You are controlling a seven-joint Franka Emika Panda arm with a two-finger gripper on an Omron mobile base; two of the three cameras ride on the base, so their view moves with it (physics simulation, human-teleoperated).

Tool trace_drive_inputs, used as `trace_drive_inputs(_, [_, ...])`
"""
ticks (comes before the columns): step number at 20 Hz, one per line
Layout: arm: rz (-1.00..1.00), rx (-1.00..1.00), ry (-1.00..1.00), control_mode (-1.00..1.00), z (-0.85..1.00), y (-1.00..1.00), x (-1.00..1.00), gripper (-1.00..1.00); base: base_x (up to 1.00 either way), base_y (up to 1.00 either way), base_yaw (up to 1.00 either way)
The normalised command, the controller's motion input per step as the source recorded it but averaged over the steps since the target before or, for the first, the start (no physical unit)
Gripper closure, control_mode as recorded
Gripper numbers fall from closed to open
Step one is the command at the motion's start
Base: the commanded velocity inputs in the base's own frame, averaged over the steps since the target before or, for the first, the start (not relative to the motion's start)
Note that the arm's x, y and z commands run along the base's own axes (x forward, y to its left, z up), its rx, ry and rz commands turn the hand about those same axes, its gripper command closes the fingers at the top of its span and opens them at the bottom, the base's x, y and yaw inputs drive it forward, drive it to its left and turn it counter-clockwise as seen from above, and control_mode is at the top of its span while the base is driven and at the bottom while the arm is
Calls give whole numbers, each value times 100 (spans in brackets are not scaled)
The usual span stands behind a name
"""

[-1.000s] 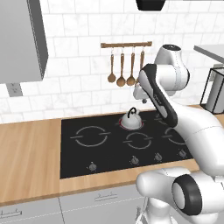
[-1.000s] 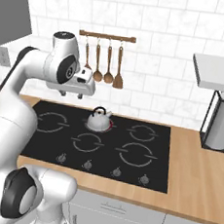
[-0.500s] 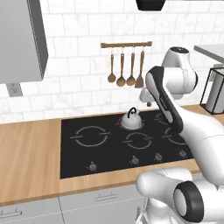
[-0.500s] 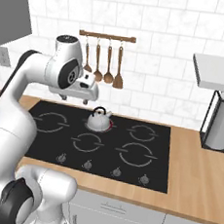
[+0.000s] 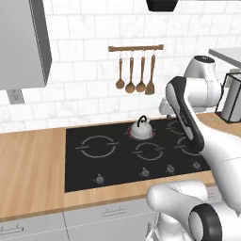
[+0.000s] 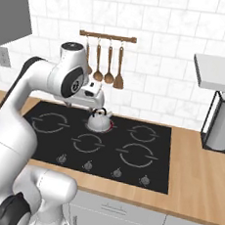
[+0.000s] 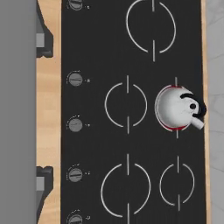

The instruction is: Turn off the rear center burner of the stove.

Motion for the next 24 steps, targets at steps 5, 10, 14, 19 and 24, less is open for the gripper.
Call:
trace_drive_inputs(5, [-1,0,0,-100,-29,-27,-27,-100,0,0,0])
trace_drive_inputs(10, [0,0,0,-100,-21,-30,-17,-100,0,0,0])
trace_drive_inputs(14, [-1,0,0,-100,-20,-34,-12,-100,0,0,0])
trace_drive_inputs(19, [0,0,0,-100,-26,-28,0,-100,0,0,0])
trace_drive_inputs(24, [3,0,0,-100,-48,-8,0,-100,0,0,0])
